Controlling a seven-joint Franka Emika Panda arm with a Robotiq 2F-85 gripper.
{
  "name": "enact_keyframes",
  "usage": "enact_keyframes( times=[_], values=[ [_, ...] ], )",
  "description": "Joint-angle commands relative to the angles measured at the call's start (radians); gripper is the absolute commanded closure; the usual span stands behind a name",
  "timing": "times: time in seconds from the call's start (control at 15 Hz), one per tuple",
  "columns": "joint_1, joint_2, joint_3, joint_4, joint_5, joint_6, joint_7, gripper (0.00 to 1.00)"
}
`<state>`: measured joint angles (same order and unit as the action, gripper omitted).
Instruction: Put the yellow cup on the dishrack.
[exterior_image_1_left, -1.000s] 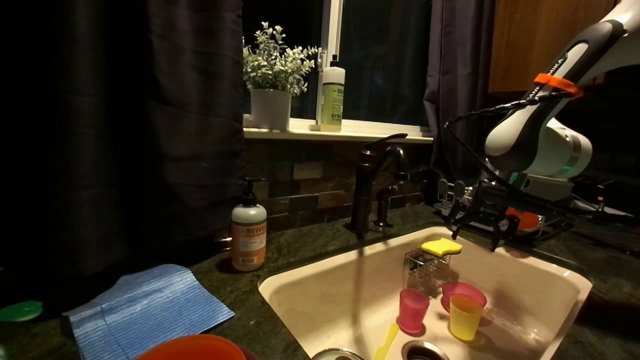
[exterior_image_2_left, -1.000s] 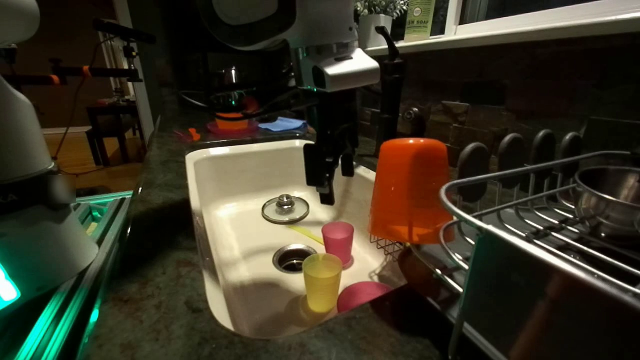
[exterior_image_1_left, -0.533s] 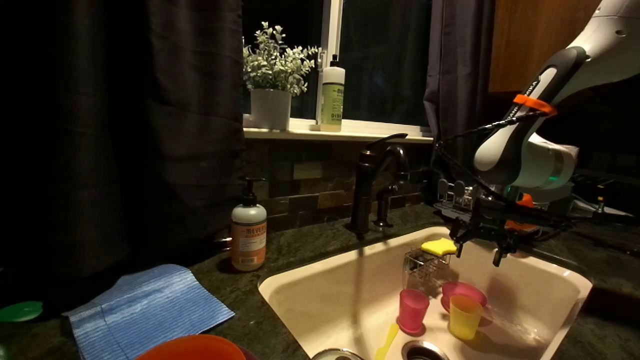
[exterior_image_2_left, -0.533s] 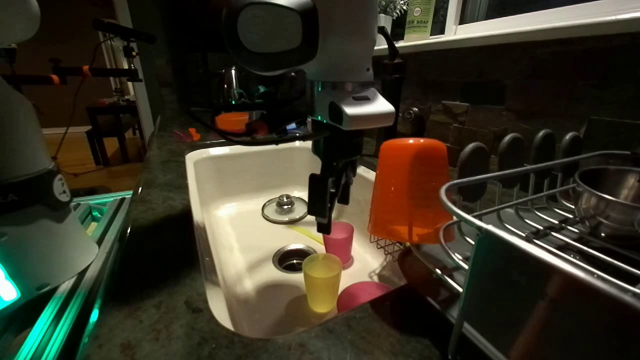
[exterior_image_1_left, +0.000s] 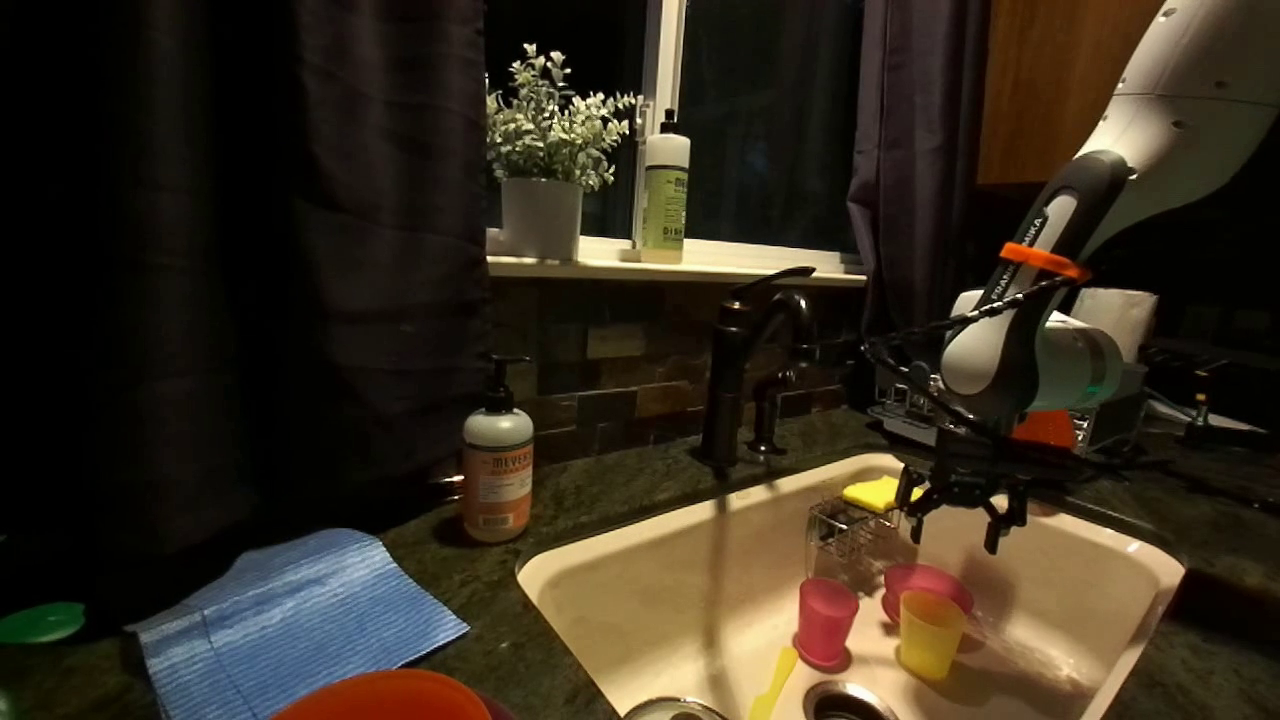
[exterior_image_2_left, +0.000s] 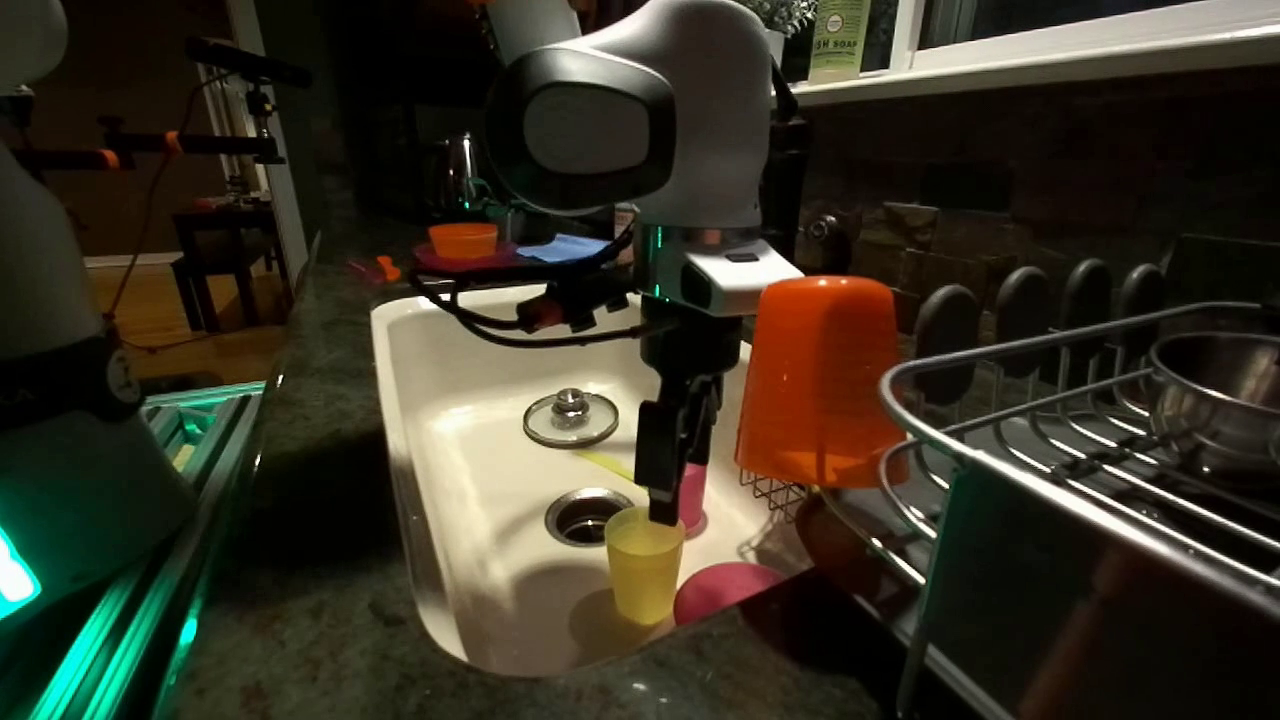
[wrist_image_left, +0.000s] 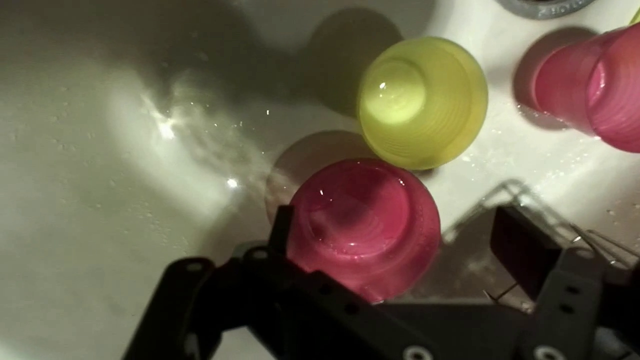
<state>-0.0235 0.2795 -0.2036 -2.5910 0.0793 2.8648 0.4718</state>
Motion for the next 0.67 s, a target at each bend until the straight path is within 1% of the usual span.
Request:
enact_keyframes(
  times=[0.0, 0.27, 0.6],
  values=[
    [0.035, 0.046, -0.028, 0.010, -0.001, 0.045, 0.019, 0.00],
    [-0.002, 0.071, 0.009, 0.015, 0.056, 0.072, -0.036, 0.00],
    [-0.012, 0.122, 0.038, 0.045, 0.099, 0.087, -0.062, 0.00]
  ],
)
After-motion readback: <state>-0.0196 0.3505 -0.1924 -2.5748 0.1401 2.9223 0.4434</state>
